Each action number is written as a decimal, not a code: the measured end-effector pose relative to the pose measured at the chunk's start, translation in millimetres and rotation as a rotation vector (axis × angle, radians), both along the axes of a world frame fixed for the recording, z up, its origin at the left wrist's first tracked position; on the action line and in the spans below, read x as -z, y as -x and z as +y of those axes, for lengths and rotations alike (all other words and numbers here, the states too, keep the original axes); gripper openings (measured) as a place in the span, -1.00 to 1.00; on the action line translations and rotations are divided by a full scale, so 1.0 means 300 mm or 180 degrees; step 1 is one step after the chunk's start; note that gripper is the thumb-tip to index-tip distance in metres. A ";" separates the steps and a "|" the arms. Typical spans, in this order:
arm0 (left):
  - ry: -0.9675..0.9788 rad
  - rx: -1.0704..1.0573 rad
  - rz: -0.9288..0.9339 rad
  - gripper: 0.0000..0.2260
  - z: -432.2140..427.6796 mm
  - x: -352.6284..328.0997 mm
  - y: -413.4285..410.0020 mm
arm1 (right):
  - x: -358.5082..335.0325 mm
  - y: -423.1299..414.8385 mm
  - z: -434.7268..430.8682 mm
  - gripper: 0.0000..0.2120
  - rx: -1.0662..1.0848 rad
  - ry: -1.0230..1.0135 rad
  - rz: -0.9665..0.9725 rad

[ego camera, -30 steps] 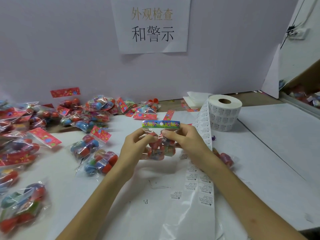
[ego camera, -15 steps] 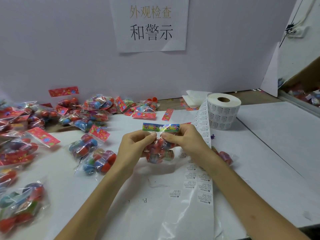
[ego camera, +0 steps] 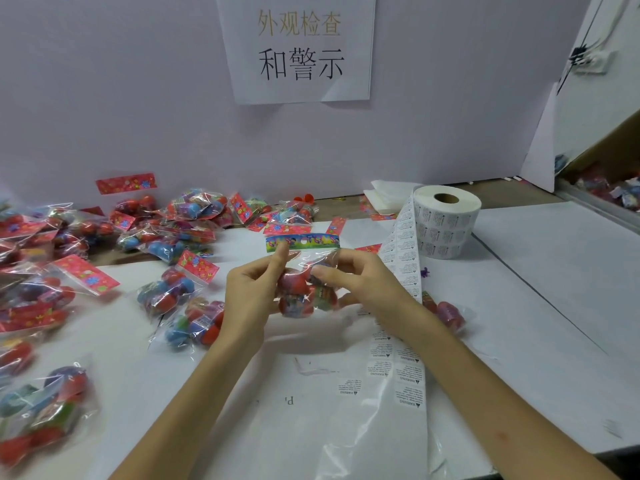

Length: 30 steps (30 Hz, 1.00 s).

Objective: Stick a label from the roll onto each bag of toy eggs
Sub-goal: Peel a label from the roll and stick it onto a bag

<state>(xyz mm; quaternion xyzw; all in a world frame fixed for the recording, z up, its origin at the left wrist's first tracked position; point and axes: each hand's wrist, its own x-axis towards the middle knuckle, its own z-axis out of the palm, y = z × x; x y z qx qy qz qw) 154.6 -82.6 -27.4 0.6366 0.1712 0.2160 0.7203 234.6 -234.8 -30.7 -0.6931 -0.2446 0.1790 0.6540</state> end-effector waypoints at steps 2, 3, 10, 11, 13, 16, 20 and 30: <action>0.0006 -0.0037 0.0054 -0.65 0.001 -0.001 -0.003 | -0.007 -0.001 -0.004 -0.80 -0.0033 -0.0080 0.0100; -0.0003 -0.0035 0.0051 -0.65 0.002 0.000 -0.005 | -0.010 -0.003 -0.005 -0.76 -0.0038 -0.0090 0.0118; 0.0014 0.0063 -0.0215 -0.77 0.016 0.015 -0.019 | -0.006 -0.016 -0.008 -0.89 0.0358 -0.0322 0.0055; -0.0049 0.0043 -0.0312 -0.81 0.021 0.020 -0.020 | -0.006 -0.020 -0.011 -0.90 0.0552 -0.0389 0.0071; -0.0352 -0.0074 -0.0540 -0.89 0.027 0.028 -0.021 | -0.007 -0.031 -0.016 -0.83 0.0930 -0.0540 0.0047; -0.0932 0.0067 -0.0697 -0.86 0.016 0.031 -0.020 | -0.010 -0.033 -0.018 -0.78 0.1170 -0.0668 -0.0062; -0.1030 0.0637 -0.0519 -0.66 -0.015 0.046 -0.022 | -0.010 -0.019 -0.011 -0.80 0.0736 -0.0499 -0.0331; 0.0280 0.0652 -0.0024 -0.75 0.031 0.052 -0.035 | -0.021 -0.030 -0.025 -0.88 0.0945 -0.0501 -0.0559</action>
